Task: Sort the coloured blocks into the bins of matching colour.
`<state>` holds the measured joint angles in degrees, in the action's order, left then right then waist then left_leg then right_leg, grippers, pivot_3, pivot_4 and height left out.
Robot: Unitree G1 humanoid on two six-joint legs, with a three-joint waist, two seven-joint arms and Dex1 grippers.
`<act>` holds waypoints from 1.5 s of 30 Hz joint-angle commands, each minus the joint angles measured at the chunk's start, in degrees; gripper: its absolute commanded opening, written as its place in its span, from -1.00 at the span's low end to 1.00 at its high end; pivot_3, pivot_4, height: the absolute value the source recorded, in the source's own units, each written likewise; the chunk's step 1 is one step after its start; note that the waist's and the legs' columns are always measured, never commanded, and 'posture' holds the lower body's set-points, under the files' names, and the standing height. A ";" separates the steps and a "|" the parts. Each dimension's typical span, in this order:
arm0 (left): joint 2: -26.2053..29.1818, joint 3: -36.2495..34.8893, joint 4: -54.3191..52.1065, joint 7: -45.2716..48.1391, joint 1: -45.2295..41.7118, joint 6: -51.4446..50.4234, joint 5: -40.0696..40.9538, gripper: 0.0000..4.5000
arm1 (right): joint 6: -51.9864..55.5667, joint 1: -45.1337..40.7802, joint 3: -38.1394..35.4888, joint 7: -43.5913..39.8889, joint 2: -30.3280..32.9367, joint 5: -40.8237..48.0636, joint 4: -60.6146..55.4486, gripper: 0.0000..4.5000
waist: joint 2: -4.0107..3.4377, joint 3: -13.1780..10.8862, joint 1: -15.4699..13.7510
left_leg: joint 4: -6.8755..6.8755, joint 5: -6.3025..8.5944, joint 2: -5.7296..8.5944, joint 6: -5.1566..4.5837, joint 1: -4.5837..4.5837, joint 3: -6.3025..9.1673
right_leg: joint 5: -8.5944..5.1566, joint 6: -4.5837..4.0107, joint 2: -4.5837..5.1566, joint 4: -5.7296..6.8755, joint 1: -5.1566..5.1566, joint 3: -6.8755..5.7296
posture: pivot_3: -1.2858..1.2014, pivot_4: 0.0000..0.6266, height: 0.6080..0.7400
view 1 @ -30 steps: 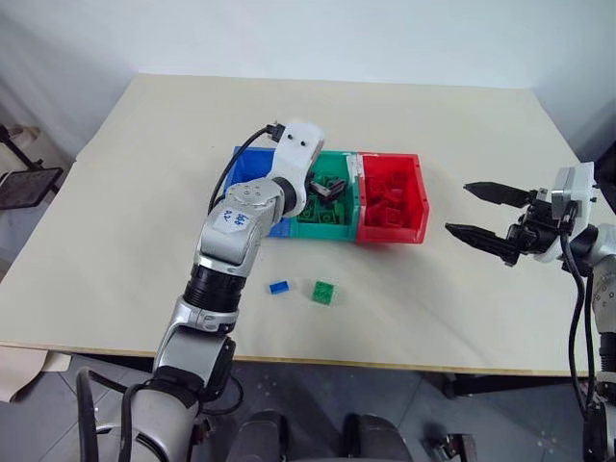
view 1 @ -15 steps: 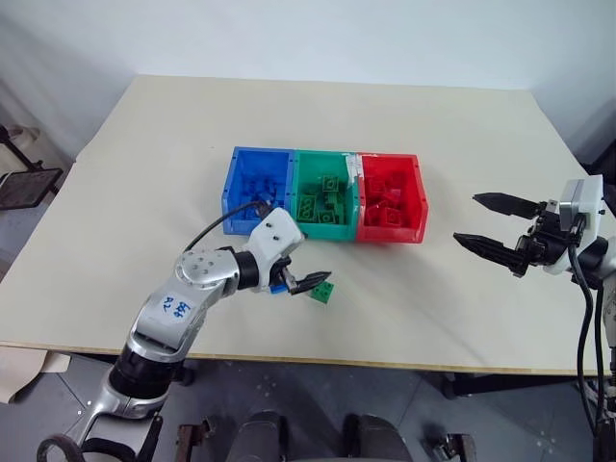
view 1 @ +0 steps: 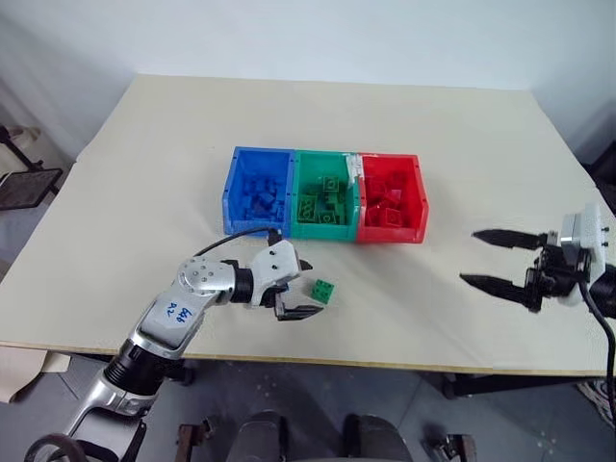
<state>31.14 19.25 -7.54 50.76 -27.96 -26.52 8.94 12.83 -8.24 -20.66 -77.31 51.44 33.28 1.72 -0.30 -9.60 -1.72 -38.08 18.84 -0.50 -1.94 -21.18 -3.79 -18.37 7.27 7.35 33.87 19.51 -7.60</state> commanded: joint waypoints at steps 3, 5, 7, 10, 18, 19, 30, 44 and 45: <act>-0.59 1.22 1.60 1.89 -1.71 3.12 -1.88 0.98 | -0.61 3.77 -2.83 0.59 0.41 1.16 -5.45 0.95 | 0.00 0.00 0.22 | 0.00 0.00 -0.04 0.00 0.01 -0.01 | 0.00 0.00 -0.02 0.00 0.00 0.02 | 0.03 -0.52 1.00; -0.62 1.67 2.67 2.21 -2.06 3.37 -2.79 0.98 | -0.51 4.21 -3.16 1.74 -0.04 1.41 -6.07 0.95 | 0.00 0.00 0.20 | 0.00 0.00 -0.04 0.00 0.02 -0.02 | 0.00 0.00 -0.02 0.01 0.01 0.02 | 0.03 -0.52 1.00; -0.87 1.70 3.51 1.82 -2.29 3.31 -3.66 0.90 | -0.55 4.40 -3.25 2.34 -0.07 1.52 -6.34 0.95 | 0.00 0.00 0.17 | 0.00 0.00 -0.04 0.00 0.03 0.00 | 0.00 0.00 -0.02 0.01 0.00 0.01 | 0.03 -0.52 1.00; -0.95 1.59 3.40 2.37 -2.09 2.92 -3.86 0.57 | -0.56 3.94 -3.45 3.09 0.00 1.75 -6.04 0.95 | 0.00 0.00 0.15 | -0.01 0.00 -0.02 0.00 0.01 0.01 | 0.00 0.00 0.00 0.01 0.00 0.02 | 0.03 -0.52 1.00; -2.36 0.50 3.18 0.43 -1.75 3.40 -4.24 -0.13 | -1.15 1.39 -2.61 3.21 0.52 1.18 -3.74 0.95 | 0.00 0.00 0.09 | -0.02 0.00 -0.02 0.00 0.01 0.05 | 0.00 0.00 0.01 0.01 -0.01 0.02 | 0.03 -0.52 1.00; -2.68 0.38 3.15 0.15 -1.69 3.77 -4.24 -0.13 | -1.16 1.19 -2.52 3.21 0.48 1.14 -3.69 0.95 | 0.00 0.00 0.09 | -0.02 0.00 -0.02 0.00 0.01 0.05 | 0.00 0.00 0.01 0.01 -0.02 0.02 | 0.03 -0.52 1.00; -4.73 0.84 4.59 -0.58 -2.54 6.24 -5.31 -0.13 | -1.24 0.81 -2.49 3.35 0.37 0.75 -3.75 0.95 | 0.00 0.00 0.06 | -0.03 0.00 0.00 0.00 0.01 0.04 | 0.00 0.00 0.02 0.02 -0.01 0.01 | 0.03 -0.52 1.00; -7.66 2.90 11.27 0.66 -5.76 11.51 -8.44 0.69 | -1.10 1.61 -3.04 4.69 0.11 0.86 -4.36 0.95 | 0.00 0.00 0.01 | -0.04 0.00 0.02 -0.01 0.00 0.04 | 0.00 0.01 0.02 0.05 -0.01 -0.04 | 0.03 -0.52 1.00; -7.91 2.78 11.47 0.82 -5.95 11.72 -8.26 0.82 | -1.11 1.59 -3.01 4.76 0.10 0.86 -4.34 0.95 | 0.00 0.00 0.00 | -0.05 0.00 0.02 -0.01 0.00 0.04 | 0.01 0.01 0.02 0.05 -0.02 -0.05 | 0.03 -0.52 1.00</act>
<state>23.79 22.72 4.51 51.45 -33.06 -16.15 0.38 12.43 -6.62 -21.65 -72.87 51.51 33.26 -1.77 -0.30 -9.60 -1.72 -38.13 18.85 -0.47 -1.95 -21.17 -3.75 -18.37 7.27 7.37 33.92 19.49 -7.65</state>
